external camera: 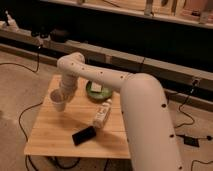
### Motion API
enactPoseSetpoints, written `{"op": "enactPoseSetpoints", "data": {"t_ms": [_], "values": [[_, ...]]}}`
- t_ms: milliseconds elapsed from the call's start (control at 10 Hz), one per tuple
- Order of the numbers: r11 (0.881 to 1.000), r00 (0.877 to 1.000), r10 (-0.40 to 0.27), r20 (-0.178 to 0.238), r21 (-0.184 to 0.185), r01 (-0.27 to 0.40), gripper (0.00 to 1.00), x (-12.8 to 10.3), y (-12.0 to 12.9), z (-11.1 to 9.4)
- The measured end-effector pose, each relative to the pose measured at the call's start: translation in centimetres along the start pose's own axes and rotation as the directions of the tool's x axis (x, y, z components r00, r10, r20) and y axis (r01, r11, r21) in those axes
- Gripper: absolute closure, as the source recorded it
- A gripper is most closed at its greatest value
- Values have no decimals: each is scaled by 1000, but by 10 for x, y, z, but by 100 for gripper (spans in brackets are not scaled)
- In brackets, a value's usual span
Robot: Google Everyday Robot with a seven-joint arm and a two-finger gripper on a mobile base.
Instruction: Pick up the ceramic cup
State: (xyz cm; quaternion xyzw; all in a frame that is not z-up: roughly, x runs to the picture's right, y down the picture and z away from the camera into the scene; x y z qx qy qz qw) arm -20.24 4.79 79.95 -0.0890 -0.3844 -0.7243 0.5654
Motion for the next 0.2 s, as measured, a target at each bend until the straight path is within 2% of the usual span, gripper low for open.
{"op": "enactPoseSetpoints", "data": {"t_ms": [200], "values": [[1000, 1000, -15, -4, 2, 15, 100, -21, -2, -34]]}}
